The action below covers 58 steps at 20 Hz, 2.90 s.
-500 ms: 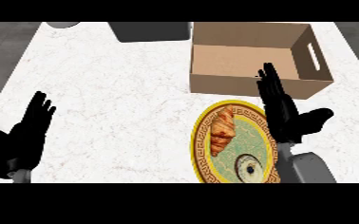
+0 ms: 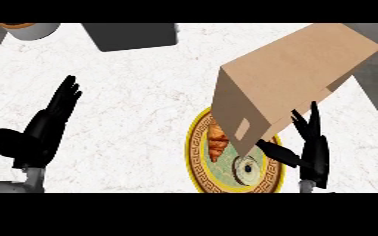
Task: Pick the cupcake from the plate and place it in the cardboard box
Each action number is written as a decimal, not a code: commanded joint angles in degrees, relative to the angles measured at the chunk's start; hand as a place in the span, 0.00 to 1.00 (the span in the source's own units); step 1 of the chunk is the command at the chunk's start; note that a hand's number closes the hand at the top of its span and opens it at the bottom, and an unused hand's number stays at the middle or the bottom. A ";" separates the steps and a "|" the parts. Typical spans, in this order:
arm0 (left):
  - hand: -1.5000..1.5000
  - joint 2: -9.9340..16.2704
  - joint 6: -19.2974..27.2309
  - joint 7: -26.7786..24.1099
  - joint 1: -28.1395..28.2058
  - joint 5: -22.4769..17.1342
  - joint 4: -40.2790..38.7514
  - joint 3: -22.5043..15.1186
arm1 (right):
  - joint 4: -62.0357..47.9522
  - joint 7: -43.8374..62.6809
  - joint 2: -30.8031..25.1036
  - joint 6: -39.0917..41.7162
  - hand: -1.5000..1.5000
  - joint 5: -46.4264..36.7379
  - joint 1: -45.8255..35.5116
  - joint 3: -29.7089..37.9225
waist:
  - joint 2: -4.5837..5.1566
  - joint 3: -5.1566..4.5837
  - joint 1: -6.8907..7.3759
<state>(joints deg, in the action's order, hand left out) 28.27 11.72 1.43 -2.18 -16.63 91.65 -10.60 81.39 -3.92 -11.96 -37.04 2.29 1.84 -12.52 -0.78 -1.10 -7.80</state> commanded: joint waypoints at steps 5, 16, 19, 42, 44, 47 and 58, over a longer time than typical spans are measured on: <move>0.50 0.51 -3.49 -0.66 -2.87 3.22 2.45 -5.44 | -10.26 5.09 -8.56 -17.09 0.00 -24.16 13.05 -5.78 | 1.36 -0.39 1.25; 0.50 -0.45 -4.21 -0.38 -4.42 4.61 2.05 -7.82 | -6.27 20.22 -4.04 -15.66 0.00 -38.34 21.59 -10.42 | 1.91 -0.45 3.77; 0.50 -0.80 -3.93 0.44 -5.46 5.24 1.75 -8.38 | -3.58 25.31 -2.50 -11.87 0.00 -40.76 21.17 -11.52 | 1.97 -0.33 4.63; 0.50 -6.99 -3.29 2.47 -10.79 8.31 -2.36 -11.99 | 26.36 85.30 11.86 29.31 0.00 -79.00 15.11 -20.97 | 0.90 0.90 7.73; 0.50 -6.70 -4.87 -1.11 -9.48 7.29 -4.75 -10.63 | 26.45 88.92 11.89 28.10 0.00 -81.34 13.41 -25.06 | 1.00 0.87 7.78; 0.50 -6.24 -5.63 3.88 -11.98 6.41 -1.35 -9.60 | 27.69 89.07 11.91 32.22 0.00 -82.32 11.83 -25.01 | 0.77 1.00 7.89; 0.50 -8.15 -6.14 0.21 -11.65 9.05 -5.38 -9.70 | 25.53 89.15 11.92 33.98 0.00 -78.48 11.49 -24.68 | 0.92 1.01 7.59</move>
<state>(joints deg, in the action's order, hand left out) 20.42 5.82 2.74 -13.97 -8.13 87.12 -20.64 106.62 71.60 -0.78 -6.24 -77.09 13.73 -35.29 0.15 -0.10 -0.06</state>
